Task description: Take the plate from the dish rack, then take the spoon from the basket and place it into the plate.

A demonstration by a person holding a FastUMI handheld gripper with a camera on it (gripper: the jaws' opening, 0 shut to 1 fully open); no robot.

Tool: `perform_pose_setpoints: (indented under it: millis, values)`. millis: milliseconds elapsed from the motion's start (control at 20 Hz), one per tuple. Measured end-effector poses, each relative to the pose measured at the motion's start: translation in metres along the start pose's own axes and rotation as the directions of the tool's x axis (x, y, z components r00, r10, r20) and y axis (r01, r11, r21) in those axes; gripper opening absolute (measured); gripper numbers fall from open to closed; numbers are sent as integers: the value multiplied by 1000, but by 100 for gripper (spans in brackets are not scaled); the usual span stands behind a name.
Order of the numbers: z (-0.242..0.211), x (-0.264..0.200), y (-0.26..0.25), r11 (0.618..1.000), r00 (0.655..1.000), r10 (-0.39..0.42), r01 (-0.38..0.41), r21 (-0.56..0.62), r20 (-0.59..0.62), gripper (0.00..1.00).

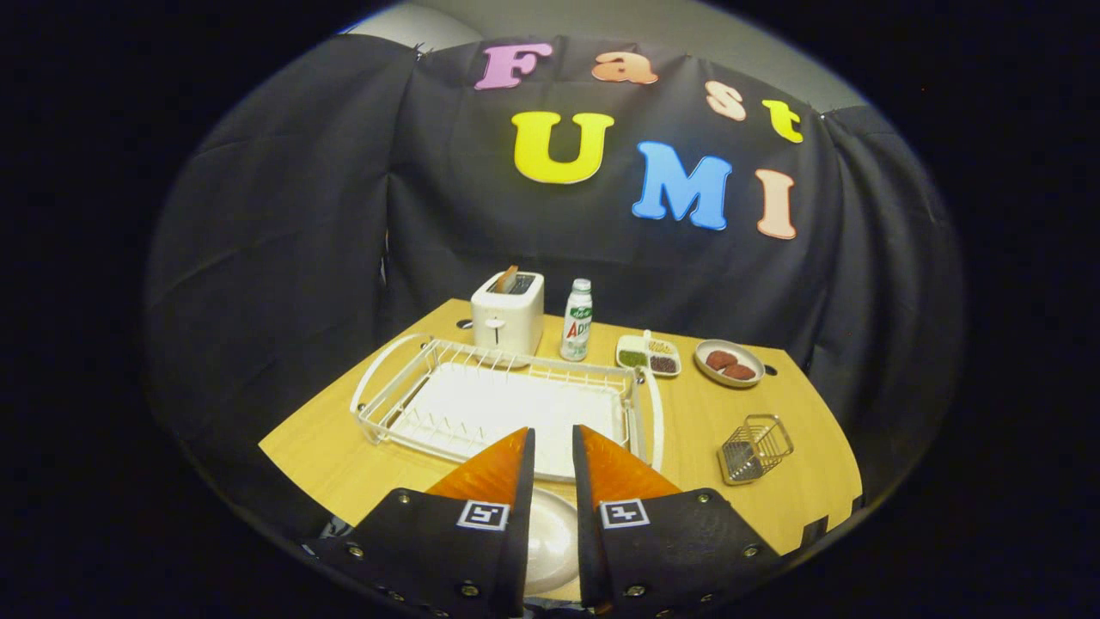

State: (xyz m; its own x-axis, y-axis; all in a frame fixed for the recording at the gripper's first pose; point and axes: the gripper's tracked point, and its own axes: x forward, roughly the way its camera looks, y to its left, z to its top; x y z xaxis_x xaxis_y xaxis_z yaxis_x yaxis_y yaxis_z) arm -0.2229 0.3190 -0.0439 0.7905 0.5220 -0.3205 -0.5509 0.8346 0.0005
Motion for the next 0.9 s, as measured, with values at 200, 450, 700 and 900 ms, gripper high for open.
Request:
perform_pose_setpoints:
  millis: [200, 450, 700, 900]
  values:
    - [55, -7, -47, 993, 992, -93, 86, 80, 90, 24]
    - [106, -14, -107, 976, 963, -182, 153, 152, 198, 51]
    - [126, -16, -157, 967, 936, -225, 180, 179, 272, 87]
    - [129, -14, -180, 970, 929, -211, 162, 182, 303, 99]
